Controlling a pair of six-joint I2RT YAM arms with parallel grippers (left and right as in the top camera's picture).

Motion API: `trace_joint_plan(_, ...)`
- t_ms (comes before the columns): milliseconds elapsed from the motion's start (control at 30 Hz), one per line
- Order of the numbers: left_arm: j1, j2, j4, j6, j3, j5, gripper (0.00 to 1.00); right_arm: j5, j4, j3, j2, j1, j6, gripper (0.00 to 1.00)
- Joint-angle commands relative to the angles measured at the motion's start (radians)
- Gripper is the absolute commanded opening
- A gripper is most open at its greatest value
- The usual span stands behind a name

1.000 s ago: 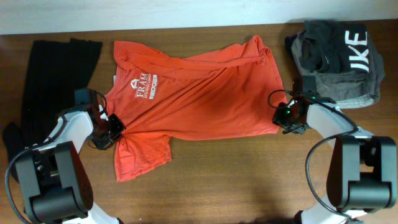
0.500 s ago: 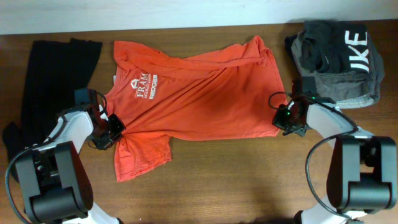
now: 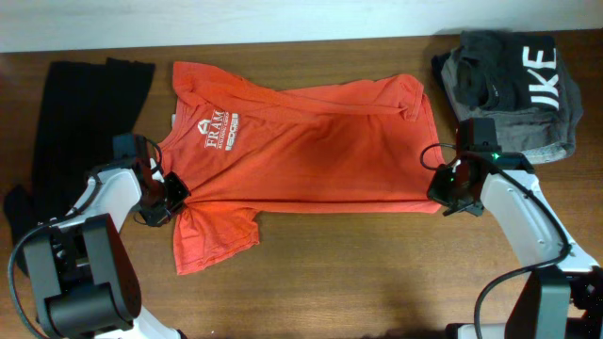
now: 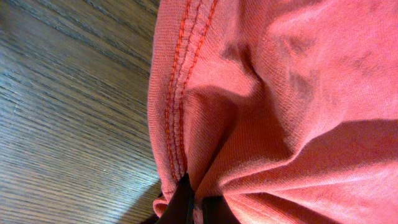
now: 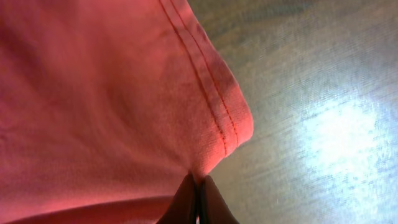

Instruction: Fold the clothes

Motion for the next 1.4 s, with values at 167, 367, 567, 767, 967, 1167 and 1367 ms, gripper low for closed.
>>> trace_joint_plan(167,0.012,0.077,0.021,0.021,-0.050,-0.112,0.01,0.042,0.093,-0.003,0.089,0.041,-0.031,0.04)
trace_joint_plan(367,0.007,0.077,0.037,0.020,-0.050,-0.112,0.01,0.041,0.151,0.000,0.156,0.075,-0.037,0.04)
trace_joint_plan(567,-0.019,0.077,0.047,0.025,-0.050,-0.113,0.01,0.021,0.253,0.002,0.183,0.084,-0.074,0.27)
trace_joint_plan(767,-0.048,0.077,0.063,0.028,-0.050,-0.116,0.01,-0.109,0.309,0.053,0.183,0.084,-0.139,0.52)
trace_joint_plan(967,-0.052,0.077,0.061,0.028,-0.050,-0.116,0.01,-0.080,0.112,0.137,0.173,0.055,-0.134,0.60)
trace_joint_plan(1167,-0.052,0.077,0.062,0.028,-0.050,-0.116,0.01,-0.076,0.049,0.140,0.165,-0.031,-0.133,0.61)
trace_joint_plan(1367,-0.052,0.077,0.065,0.027,-0.050,-0.116,0.01,-0.071,0.056,0.100,0.166,-0.103,-0.176,0.61)
